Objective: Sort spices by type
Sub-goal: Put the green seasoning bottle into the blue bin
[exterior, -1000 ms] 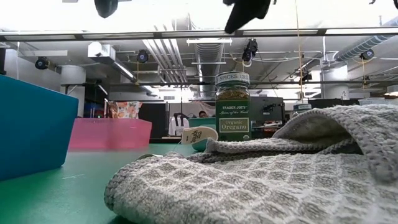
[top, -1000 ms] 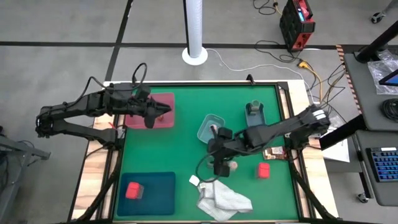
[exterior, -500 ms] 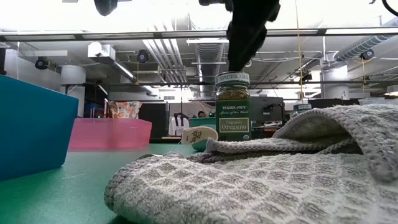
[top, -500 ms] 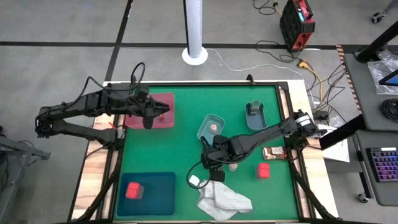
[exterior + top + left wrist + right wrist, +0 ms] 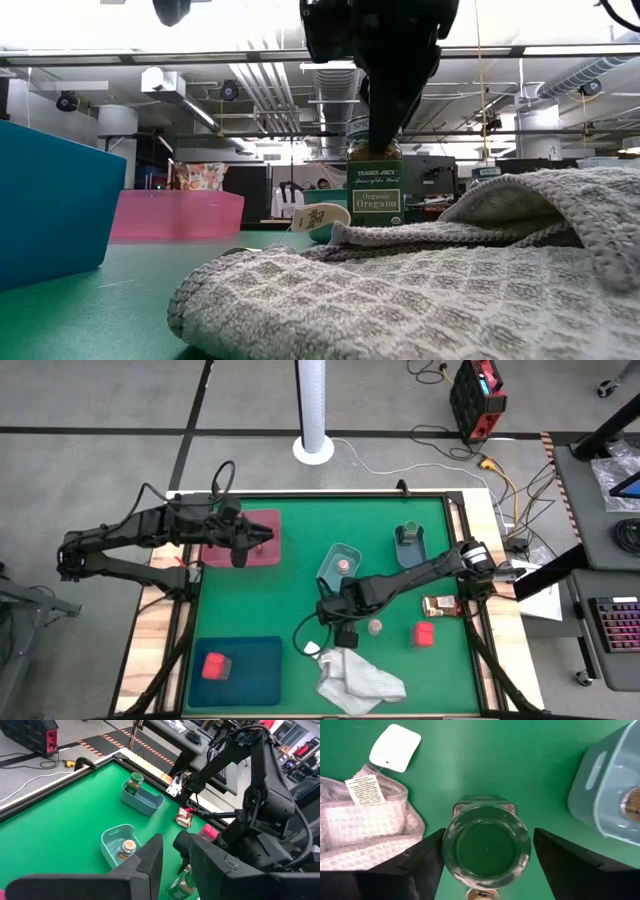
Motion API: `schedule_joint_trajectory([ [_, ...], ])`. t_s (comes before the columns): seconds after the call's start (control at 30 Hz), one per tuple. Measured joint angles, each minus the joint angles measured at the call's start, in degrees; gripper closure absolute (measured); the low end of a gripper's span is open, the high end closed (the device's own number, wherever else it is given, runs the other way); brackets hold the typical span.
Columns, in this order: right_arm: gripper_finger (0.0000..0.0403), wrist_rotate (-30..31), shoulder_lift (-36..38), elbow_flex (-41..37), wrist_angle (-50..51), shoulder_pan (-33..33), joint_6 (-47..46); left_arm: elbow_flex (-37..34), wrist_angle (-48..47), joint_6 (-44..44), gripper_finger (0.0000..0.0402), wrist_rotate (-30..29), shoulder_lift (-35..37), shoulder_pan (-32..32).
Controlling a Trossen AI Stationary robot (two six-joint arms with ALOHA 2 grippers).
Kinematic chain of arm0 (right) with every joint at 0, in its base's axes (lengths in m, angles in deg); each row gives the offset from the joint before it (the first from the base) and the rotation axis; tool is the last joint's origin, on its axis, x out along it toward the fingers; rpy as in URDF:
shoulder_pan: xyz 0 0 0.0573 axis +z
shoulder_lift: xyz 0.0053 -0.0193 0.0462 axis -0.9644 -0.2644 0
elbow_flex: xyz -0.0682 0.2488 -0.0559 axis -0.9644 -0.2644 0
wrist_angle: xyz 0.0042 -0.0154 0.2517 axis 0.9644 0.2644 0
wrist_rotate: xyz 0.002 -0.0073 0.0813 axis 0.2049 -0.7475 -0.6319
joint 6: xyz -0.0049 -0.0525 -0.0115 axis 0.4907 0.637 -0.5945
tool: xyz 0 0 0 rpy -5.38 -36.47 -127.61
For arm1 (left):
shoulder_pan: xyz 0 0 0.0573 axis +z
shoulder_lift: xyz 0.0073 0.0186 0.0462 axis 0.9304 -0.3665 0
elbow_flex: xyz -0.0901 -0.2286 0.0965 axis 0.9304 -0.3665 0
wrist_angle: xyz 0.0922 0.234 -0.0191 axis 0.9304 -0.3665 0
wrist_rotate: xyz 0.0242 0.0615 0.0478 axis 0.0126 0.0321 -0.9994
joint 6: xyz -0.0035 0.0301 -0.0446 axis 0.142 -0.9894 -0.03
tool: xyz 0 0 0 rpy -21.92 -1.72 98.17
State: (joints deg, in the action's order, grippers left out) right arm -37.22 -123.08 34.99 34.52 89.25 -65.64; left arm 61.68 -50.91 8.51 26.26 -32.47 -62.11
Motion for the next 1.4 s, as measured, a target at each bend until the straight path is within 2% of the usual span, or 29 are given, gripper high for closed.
schedule_joint_trajectory([
  [0.2, 0.0207, -1.7, -0.3, 0.0, 0.0, -0.3, 0.5, 0.0, 0.3, -0.4, 0.0324, 0.0, -0.2, 0.0],
  [0.23, 0.0211, -1.7, -0.3, 0.0, 0.0, -0.3, 0.9, 0.0, 0.4, -0.6, 0.0324, -0.1, -0.4, 0.0],
  [0.4, 0.0211, -3.6, 0.9, 0.0, 0.9, -0.5, 1.6, 0.0, 0.6, -1.6, 0.0324, -0.1, -0.8, 0.0],
  [0.53, 0.0211, -5.5, 5.7, -0.1, 2.2, -0.9, 1.8, 0.0, 1.0, -1.3, 0.0324, -0.1, -1.0, 0.0],
  [0.63, 0.0211, -5.4, 10.7, -0.1, 6.4, -1.7, 3.7, 0.0, 2.3, -0.7, 0.0324, -0.1, -1.2, 0.0],
  [0.77, 0.0211, -2.4, 17.0, -0.3, 15.4, -4.0, 9.9, 0.0, 2.3, -0.6, 0.0324, -0.1, -1.6, 0.0],
  [0.9, 0.0211, 0.1, 23.7, -2.6, 21.1, -7.6, 16.0, 0.0, 2.5, -0.7, 0.0324, -0.6, -2.3, 0.0],
  [1.1, 0.0211, 0.2, 34.1, -8.5, 21.2, -15.2, 25.4, 0.0, 4.8, 1.7, 0.0324, -0.6, -3.9, 0.0],
  [1.4, 0.0211, -0.3, 45.6, -19.7, 20.8, -26.5, 39.4, 0.0, 8.4, 1.5, 0.0324, -0.7, -6.0, 0.0],
])
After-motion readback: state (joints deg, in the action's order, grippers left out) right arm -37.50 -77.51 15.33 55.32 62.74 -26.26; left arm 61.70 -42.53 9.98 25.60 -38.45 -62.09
